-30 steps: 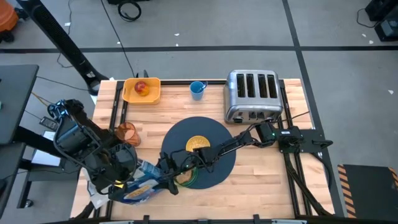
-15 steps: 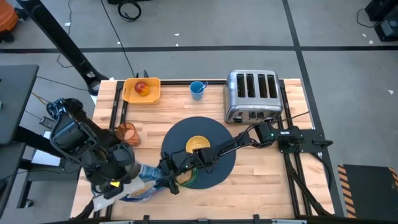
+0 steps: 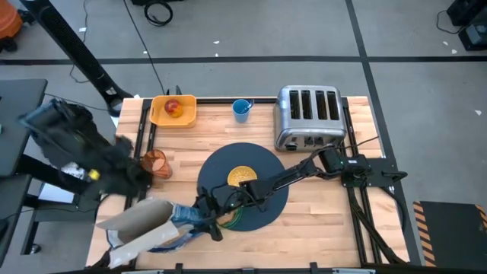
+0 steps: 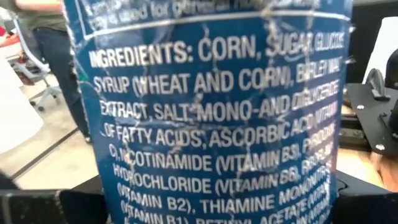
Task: Arrange a breakfast setting
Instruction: Pour the cereal in the yellow bowl on the dark blue table mat
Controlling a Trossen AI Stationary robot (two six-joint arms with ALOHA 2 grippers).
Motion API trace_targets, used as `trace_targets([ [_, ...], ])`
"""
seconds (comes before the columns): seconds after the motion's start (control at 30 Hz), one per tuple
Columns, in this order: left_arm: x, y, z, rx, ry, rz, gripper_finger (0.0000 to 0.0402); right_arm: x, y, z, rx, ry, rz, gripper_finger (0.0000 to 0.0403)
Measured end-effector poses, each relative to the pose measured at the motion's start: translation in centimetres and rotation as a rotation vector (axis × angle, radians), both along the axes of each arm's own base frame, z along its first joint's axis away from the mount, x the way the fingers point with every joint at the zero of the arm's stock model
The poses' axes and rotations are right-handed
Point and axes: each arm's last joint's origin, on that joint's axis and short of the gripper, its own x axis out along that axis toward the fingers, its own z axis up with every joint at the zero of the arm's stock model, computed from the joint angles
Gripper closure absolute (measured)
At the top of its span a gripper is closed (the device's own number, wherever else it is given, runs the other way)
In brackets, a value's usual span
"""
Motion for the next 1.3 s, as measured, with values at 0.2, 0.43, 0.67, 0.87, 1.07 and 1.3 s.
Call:
trace_targets([
  [0.2,-2.0,2.9,1.1,0.098,-0.225,0.074,0.0306,-1.9,0.8,4.2,0.015,0.01,0.021,0.013],
  [0.43,-3.1,4.6,1.2,0.282,-0.334,0.14,0.0304,-5.4,1.3,10.3,0.049,0.02,0.032,0.013],
  [0.67,-3.2,5.2,0.7,0.498,-0.365,0.214,0.0278,-10.4,1.2,17.4,0.079,-0.056,-0.029,0.013],
  [0.87,-2.2,4.4,-0.1,0.613,-0.363,0.249,0.0232,-14.5,0.0,22.2,0.098,-0.126,-0.113,0.0131],
  [1.07,-0.1,2.3,-2.5,0.688,-0.335,0.277,0.0182,-17.8,-1.5,25.0,0.041,-0.152,-0.212,0.0131],
  [1.3,3.9,-1.4,-4.7,0.706,-0.5,0.31,0.0126,-21.4,-3.5,26.6,-0.044,-0.094,-0.35,0.0131],
])
